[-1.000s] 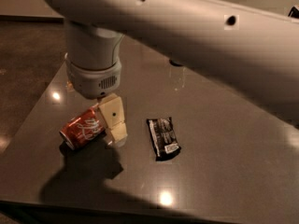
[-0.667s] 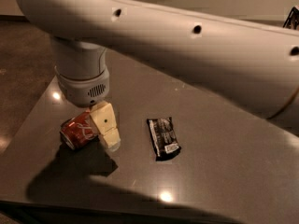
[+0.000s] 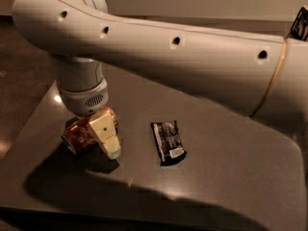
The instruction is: Place coke can upright
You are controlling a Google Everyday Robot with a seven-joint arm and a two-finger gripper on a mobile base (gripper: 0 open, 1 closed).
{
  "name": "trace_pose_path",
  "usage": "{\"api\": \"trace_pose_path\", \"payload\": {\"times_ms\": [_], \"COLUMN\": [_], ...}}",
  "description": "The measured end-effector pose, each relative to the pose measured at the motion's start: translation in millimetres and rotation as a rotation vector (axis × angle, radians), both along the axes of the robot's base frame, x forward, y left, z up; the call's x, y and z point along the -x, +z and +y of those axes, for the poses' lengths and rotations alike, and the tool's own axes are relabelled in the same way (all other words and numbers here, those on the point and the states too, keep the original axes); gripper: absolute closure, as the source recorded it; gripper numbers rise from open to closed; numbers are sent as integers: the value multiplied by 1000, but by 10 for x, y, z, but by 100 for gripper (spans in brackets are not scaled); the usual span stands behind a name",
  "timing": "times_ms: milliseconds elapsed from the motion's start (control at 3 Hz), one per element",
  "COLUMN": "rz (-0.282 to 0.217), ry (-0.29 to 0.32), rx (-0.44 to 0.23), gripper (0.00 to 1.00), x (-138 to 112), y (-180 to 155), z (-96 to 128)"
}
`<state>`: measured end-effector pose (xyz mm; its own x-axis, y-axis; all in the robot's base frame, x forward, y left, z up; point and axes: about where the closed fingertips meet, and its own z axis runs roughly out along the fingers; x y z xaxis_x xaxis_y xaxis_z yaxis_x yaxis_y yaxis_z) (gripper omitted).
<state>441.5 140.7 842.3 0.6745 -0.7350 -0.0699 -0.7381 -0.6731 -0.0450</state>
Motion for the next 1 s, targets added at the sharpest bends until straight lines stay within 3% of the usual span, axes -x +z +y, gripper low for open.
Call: {"api": "trace_pose_path", "payload": {"times_ms": [333,1000], "rz": [12,53], "ry": [-13,-31], "rx": [-21,-48], "gripper": [18,65], "x": [4,40], "y": [70,117], "z": [-1,11]}}
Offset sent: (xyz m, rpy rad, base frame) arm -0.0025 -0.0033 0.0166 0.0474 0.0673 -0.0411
